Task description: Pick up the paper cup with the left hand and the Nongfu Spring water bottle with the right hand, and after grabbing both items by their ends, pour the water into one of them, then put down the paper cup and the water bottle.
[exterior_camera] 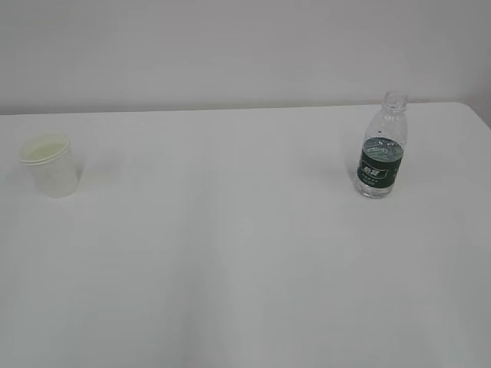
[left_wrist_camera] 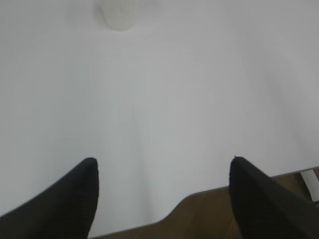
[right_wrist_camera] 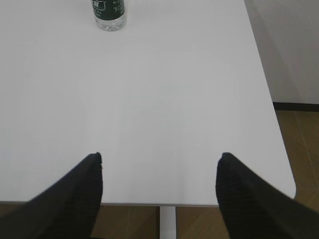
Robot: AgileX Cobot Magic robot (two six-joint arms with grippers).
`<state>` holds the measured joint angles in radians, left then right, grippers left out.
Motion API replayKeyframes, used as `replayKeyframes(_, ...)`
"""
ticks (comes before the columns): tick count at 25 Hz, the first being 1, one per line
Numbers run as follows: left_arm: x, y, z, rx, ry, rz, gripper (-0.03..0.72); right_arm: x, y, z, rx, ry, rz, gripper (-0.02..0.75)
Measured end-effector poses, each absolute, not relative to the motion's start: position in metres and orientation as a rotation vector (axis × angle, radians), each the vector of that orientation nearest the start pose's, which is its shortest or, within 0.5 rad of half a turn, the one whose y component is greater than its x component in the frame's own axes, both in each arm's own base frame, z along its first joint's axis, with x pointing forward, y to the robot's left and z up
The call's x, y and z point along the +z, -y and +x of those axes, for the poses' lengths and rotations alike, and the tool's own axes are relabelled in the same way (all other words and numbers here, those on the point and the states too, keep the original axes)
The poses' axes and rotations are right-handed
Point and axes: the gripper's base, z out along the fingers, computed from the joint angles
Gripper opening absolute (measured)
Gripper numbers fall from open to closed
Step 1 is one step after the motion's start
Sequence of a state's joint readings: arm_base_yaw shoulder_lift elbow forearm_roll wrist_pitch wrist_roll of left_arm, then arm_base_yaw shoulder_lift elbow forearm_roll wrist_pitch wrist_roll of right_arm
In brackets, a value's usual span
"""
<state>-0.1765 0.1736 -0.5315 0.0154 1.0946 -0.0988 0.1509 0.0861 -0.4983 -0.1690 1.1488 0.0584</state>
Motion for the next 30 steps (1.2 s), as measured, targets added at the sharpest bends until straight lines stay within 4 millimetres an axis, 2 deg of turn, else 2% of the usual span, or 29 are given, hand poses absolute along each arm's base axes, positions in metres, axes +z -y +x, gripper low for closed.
replayKeyframes(8,0.2825,0.0038,0.0174,-0.162,-2.224,0.082,0.575,0.2711,0.0133,0.0055,-0.093,-2.205,-0.094,0.54)
replayKeyframes(15,0.2825,0.0019,0.0177,-0.099,-2.221,-0.052,0.56,0.2713,0.0134,0.0052,-0.112,-2.205,-0.057,0.54)
replayKeyframes(30,0.2825,0.0013,0.0178,-0.078,-2.219,-0.098,0.555,0.2713,0.0136,0.0046,-0.133,-2.207,-0.013,0.539)
